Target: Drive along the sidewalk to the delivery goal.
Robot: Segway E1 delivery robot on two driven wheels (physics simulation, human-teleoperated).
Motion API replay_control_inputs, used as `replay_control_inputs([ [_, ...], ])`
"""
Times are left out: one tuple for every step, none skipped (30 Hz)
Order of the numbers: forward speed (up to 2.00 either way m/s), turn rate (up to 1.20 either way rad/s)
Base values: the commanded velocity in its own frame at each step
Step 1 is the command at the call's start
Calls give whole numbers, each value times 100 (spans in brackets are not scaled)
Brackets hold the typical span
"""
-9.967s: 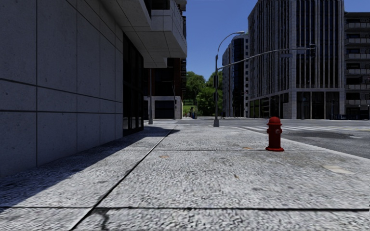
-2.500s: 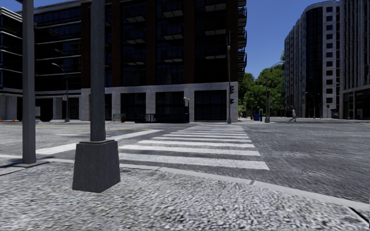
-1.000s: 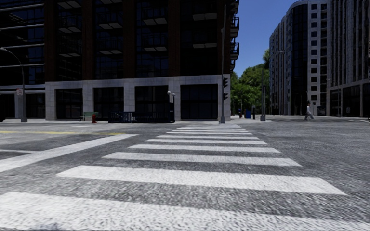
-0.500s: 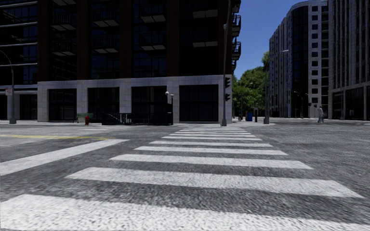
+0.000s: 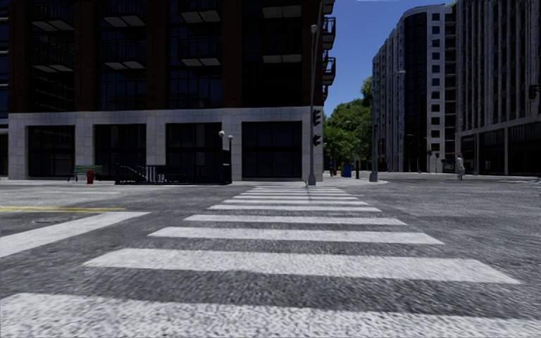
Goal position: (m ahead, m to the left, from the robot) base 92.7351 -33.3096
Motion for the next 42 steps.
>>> replay_control_inputs([
  [198, -10],
  [198, -10],
  [198, -5],
  [198, 0],
  [198, 0],
  [198, 0],
  [198, 0],
  [198, 0],
  [198, 0],
  [198, 0],
  [198, 0],
  [198, 0],
  [198, 0],
  [198, 0],
  [198, 0],
  [200, 0],
  [200, 0],
  [200, 0],
  [199, 0],
  [199, 0],
  [199, 0],
  [199, 0],
  [199, 0],
  [199, 0],
  [199, 0],
  [199, 0],
  [199, 0],
  [199, 0],
  [199, 0],
  [199, 0],
  [199, 0],
  [199, 0],
  [199, 0],
  [199, 0],
  [200, 0],
  [200, 0],
  [200, 0],
  [200, 0],
  [200, 0],
  [200, 0],
  [200, 0],
  [200, 0],
])
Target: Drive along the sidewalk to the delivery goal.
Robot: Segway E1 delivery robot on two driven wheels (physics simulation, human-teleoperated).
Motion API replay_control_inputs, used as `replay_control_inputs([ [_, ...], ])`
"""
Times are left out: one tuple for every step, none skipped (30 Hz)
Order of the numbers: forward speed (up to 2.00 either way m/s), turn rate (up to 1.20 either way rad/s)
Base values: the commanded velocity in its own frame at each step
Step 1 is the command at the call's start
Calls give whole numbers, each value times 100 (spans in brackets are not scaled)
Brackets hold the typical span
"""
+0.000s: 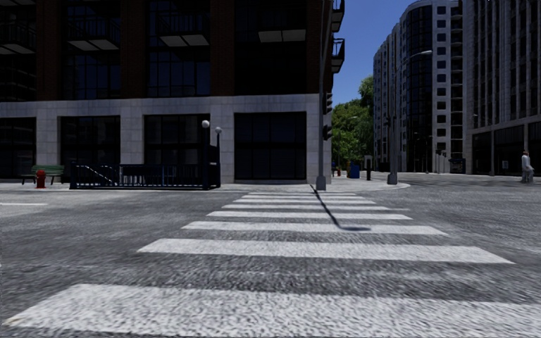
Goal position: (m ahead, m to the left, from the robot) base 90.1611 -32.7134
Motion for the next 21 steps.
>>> replay_control_inputs([
  [200, 0],
  [200, 0],
  [200, 0],
  [200, 0],
  [200, 0],
  [200, 0],
  [200, 0],
  [200, 0],
  [200, 0],
  [200, 0],
  [200, 0],
  [200, 0],
  [200, 0],
  [200, 0],
  [200, 0],
  [200, 0],
  [200, 0],
  [200, 0],
  [200, 0],
  [200, 0],
  [200, 0],
])
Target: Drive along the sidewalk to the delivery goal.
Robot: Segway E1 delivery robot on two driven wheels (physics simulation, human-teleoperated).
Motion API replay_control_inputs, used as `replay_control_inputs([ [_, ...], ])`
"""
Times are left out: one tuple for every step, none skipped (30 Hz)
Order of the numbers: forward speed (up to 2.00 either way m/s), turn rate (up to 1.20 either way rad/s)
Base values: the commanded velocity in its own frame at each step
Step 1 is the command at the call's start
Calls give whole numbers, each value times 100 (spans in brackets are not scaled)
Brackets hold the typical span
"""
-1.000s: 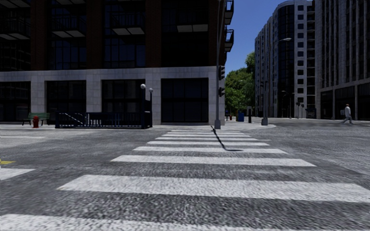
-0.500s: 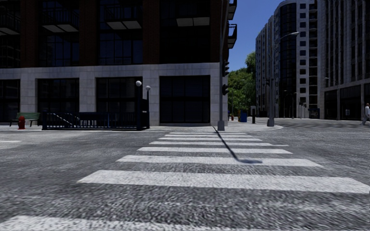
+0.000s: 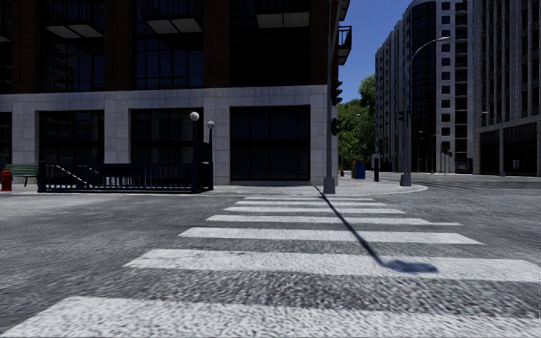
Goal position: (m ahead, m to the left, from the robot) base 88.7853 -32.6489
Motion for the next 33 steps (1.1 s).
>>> replay_control_inputs([
  [200, 0],
  [200, 0],
  [200, 0],
  [200, 0],
  [200, 0],
  [200, 0],
  [200, 0],
  [200, 0],
  [200, 0],
  [200, 0],
  [200, 0],
  [200, 0],
  [200, 0],
  [200, 0],
  [200, 0],
  [200, 0],
  [200, 0],
  [200, 0],
  [200, 0],
  [200, 0],
  [200, 0],
  [200, 0],
  [200, 0],
  [200, 0],
  [200, 0],
  [200, 0],
  [200, 0],
  [200, 0],
  [200, 0],
  [200, 0],
  [200, 0],
  [200, 0],
  [200, 0],
])
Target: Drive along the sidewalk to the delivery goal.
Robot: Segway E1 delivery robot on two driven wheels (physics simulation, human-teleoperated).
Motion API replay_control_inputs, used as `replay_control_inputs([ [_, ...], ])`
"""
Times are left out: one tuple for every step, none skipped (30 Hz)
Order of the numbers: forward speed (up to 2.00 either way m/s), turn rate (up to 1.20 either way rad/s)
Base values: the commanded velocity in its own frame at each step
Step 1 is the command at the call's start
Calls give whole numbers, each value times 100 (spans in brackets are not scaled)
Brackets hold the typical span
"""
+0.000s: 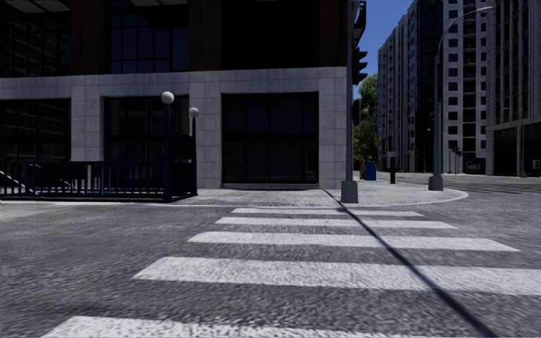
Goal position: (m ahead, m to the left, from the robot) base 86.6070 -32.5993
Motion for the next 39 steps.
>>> replay_control_inputs([
  [200, 0],
  [200, 0],
  [200, 0],
  [200, 0],
  [200, 0],
  [200, 0],
  [200, 0],
  [200, 0],
  [200, 0],
  [200, 0],
  [200, 0],
  [200, 0],
  [200, 0],
  [200, 0],
  [200, 0],
  [200, 0],
  [200, 0],
  [200, 0],
  [200, 0],
  [200, 0],
  [200, 0],
  [200, 0],
  [200, 0],
  [200, 0],
  [200, 0],
  [200, 0],
  [200, 0],
  [200, 0],
  [200, 0],
  [200, 0],
  [200, 0],
  [200, 0],
  [200, 0],
  [200, 0],
  [200, 0],
  [200, 0],
  [200, 0],
  [200, 0],
  [200, 0],
])
